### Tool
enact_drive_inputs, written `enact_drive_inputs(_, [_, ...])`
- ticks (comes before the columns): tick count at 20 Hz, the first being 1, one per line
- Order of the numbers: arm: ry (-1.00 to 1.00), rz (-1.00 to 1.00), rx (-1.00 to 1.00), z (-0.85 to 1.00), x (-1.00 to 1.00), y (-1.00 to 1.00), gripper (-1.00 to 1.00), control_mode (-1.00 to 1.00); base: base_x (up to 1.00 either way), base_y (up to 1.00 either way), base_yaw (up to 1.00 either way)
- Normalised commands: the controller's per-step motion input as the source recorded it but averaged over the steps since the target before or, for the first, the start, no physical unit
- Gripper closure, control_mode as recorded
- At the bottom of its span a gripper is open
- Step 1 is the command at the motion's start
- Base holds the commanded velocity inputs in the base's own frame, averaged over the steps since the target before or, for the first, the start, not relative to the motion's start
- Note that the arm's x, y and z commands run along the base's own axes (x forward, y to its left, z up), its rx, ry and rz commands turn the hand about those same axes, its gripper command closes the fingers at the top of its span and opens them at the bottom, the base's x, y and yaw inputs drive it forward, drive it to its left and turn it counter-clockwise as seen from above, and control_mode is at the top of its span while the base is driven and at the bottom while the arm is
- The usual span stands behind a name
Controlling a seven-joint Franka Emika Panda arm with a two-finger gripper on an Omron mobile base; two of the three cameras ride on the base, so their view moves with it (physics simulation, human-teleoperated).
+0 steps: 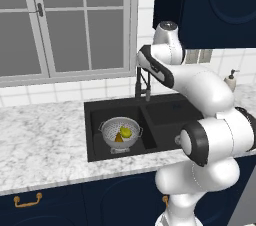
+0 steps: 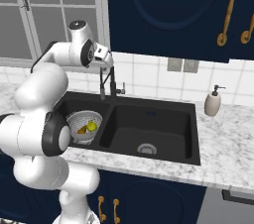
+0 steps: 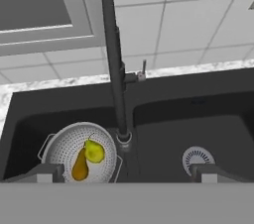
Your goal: Put the colander in the sink, put the pear, pear in the colander, and turn on the sink faucet and pour water over the colander.
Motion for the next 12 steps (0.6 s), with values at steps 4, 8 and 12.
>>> enact_drive_inputs(4, [0.0, 0.0, 0.0, -0.17, 0.06, 0.19, -1.0, -1.0, 0.0, 0.0, 0.0])
enact_drive_inputs(8, [0.0, 0.0, 0.0, 0.0, 0.31, 0.0, -1.0, -1.0, 0.0, 0.0, 0.0])
enact_drive_inputs(12, [0.0, 0.0, 0.0, 0.0, 0.3, 0.0, -1.0, -1.0, 0.0, 0.0, 0.0])
